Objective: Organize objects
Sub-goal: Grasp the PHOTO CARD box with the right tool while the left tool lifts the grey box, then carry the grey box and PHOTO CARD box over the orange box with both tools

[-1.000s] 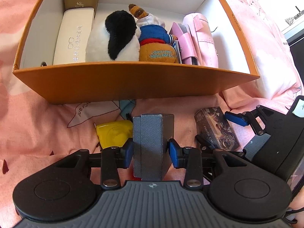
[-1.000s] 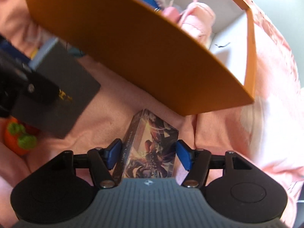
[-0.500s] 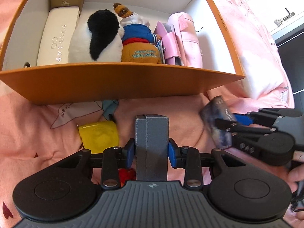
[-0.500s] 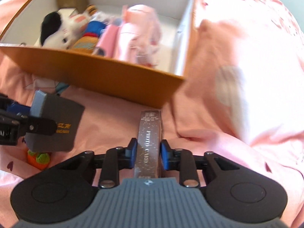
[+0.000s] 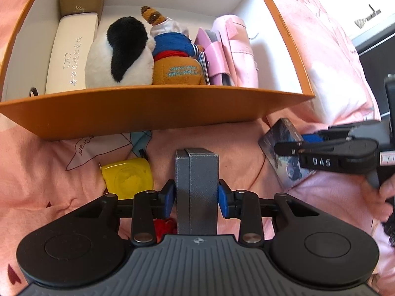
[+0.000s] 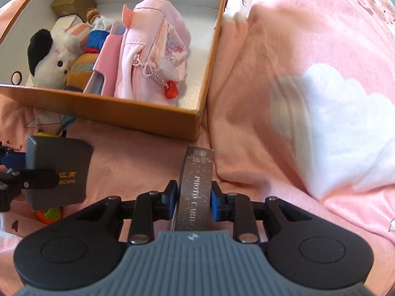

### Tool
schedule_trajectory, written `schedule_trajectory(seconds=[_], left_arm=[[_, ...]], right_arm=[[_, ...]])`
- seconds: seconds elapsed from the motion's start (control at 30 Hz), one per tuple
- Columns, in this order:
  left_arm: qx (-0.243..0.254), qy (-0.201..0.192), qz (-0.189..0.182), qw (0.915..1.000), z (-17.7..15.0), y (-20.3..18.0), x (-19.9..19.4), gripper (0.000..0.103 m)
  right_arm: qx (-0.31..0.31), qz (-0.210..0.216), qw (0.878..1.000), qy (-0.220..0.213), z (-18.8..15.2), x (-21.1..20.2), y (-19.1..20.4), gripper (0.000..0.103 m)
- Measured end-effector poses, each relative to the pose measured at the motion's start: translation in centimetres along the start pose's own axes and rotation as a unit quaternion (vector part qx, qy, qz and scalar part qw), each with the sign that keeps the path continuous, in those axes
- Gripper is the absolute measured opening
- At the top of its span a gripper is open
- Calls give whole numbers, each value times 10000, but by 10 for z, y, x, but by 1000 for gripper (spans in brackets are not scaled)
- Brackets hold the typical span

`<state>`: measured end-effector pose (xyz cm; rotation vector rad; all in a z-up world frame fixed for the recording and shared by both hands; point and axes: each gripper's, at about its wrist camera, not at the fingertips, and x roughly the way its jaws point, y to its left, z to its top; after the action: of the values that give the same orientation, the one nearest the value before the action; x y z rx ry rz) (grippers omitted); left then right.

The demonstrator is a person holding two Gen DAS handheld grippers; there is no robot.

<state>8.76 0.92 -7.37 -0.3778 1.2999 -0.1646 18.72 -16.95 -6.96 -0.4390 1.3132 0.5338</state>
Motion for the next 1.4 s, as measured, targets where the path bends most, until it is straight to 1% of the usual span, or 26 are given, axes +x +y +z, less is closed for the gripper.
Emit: schedule_trajectory(seconds=[0.17, 0.33, 0.47, 0.57, 0.6, 0.73, 0.8, 0.83, 0.87, 1.0, 1.17, 1.33, 1.4], left_arm=[[66, 63, 94, 9999, -1, -3, -3, 39], [128, -24, 118, 9998, -3, -6, -7, 38], [248, -145, 87, 9995, -3, -10, -17, 38], [374, -249, -23, 9990, -3, -15, -27, 38], [406, -278, -87, 9988, -2, -17, -30, 38], [469, -395, -359, 9975, -1, -23, -44, 38], [492, -469, -498, 9964, 1, -25, -51, 38], [496, -511, -577, 9958, 2, -26, -55, 38], [494, -554, -652, 9951, 4, -28, -59, 38], [519, -799, -890, 9915, 11, -35, -75, 38], [480, -1095, -1202, 9855, 28, -41, -90, 38], [445, -1472, -1149, 9814, 52, -48, -95, 38], [463, -1586, -1004, 9811, 61, -50, -95, 38]], right_arm=[[2, 89, 10000, 32, -2, -5, -2, 28], [68, 177, 9998, -70, -7, -13, -2, 26], [18, 294, 9993, -220, -15, -28, 4, 24], [-69, 292, 9987, -411, -19, -43, 10, 24], [-71, 316, 9983, -474, -20, -47, 7, 24], [-51, 492, 9962, -717, -23, -58, 12, 24], [-20, 599, 9946, -845, -21, -71, 13, 24], [0, 658, 9936, -922, -20, -64, 5, 24], [28, 704, 9926, -989, -20, -69, 4, 24], [140, 908, 9860, -1391, -21, -94, 1, 24], [220, 1022, 9762, -1900, -16, -125, -2, 24], [402, 979, 9670, -2317, -4, -143, -6, 24], [491, 982, 9639, -2428, 2, -144, -8, 24]])
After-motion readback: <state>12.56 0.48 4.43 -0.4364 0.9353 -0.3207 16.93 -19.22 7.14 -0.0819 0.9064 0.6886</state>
